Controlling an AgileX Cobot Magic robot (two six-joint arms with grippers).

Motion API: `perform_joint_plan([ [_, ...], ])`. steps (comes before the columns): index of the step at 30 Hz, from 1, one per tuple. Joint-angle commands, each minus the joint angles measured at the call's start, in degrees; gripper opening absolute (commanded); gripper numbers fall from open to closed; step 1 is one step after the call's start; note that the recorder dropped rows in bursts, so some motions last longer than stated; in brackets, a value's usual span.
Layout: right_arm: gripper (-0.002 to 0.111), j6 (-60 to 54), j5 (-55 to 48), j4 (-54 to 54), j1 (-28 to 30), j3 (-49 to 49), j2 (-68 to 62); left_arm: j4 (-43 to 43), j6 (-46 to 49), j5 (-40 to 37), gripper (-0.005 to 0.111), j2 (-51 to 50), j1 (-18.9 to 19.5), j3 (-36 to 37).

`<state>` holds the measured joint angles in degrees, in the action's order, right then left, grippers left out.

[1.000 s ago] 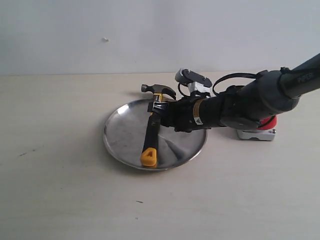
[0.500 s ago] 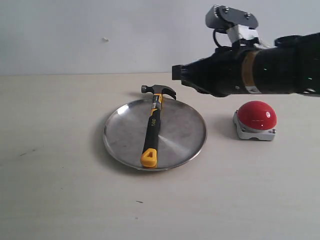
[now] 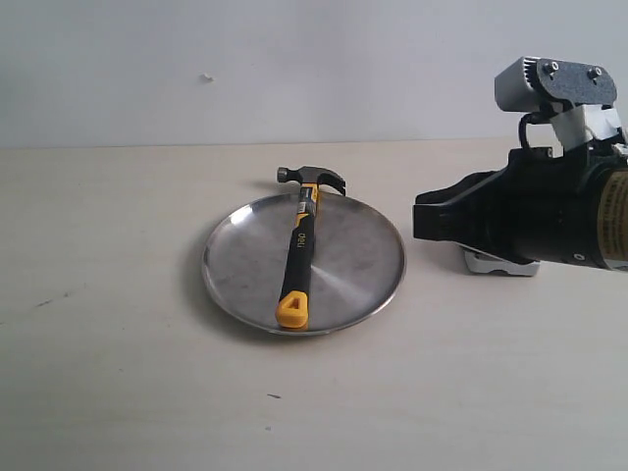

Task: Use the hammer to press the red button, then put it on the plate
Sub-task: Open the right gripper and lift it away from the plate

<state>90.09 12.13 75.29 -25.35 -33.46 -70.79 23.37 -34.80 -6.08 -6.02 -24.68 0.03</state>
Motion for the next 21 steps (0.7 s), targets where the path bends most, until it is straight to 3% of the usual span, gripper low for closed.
perform_joint_plan([
  [1,0.000,-0.1,0.4,0.2,0.0,0.2,0.6,-0.3,0.2,0.1,0.000,0.3,0.1,0.0],
  [21,0.000,-1.5,-1.5,1.7,0.0,0.5,3.2,-0.3,0.2,0.1,0.000,0.3,0.1,0.0],
])
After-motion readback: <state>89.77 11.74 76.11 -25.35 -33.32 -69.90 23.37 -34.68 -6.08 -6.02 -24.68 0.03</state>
